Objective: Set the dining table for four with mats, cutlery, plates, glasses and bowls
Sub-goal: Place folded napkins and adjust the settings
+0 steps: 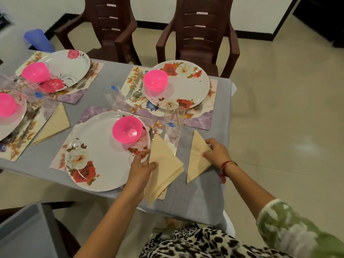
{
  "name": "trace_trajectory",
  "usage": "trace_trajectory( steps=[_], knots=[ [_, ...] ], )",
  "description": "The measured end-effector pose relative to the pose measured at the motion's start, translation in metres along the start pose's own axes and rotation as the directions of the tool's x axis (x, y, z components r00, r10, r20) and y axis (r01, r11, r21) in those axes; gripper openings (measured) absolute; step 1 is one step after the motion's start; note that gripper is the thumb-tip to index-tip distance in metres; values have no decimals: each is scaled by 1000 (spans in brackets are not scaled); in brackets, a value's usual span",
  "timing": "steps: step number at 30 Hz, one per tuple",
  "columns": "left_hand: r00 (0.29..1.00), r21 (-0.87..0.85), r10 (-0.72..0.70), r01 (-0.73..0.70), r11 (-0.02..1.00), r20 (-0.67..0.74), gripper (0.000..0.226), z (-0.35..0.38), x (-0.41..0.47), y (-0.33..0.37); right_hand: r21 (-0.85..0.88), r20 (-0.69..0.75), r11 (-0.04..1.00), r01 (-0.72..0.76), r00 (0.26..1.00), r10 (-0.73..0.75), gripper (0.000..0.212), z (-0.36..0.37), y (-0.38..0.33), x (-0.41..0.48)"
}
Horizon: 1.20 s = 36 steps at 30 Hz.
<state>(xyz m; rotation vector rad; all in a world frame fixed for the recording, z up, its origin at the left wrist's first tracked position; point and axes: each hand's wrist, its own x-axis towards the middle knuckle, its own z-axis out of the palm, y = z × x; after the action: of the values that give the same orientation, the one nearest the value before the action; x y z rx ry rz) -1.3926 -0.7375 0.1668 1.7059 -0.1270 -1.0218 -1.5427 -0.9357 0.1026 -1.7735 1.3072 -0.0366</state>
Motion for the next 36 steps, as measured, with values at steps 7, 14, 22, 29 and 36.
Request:
trace_trajectory(
  steps=[7,14,22,29,36],
  knots=[
    [991,-6,-8,9,1000,135,24,12,5,8,-56,-146,998,38,988,-46,52,-13,3,-19],
    [973,-147,-33,67,987,227,17,65,0,19,564,48,823,65,993,-111,43,-40,-25,-76],
    [959,-144,-89,131,981,269,30,170,-11,25,669,-104,731,135,991,-88,21,-101,20,-58],
    [952,-175,-110,165,971,286,25,313,-18,33,667,-101,719,195,980,-172,14,-220,97,-16],
    [941,-180,-127,191,965,314,26,403,-9,56,664,-200,699,265,964,-176,6,-302,128,16]
  ],
)
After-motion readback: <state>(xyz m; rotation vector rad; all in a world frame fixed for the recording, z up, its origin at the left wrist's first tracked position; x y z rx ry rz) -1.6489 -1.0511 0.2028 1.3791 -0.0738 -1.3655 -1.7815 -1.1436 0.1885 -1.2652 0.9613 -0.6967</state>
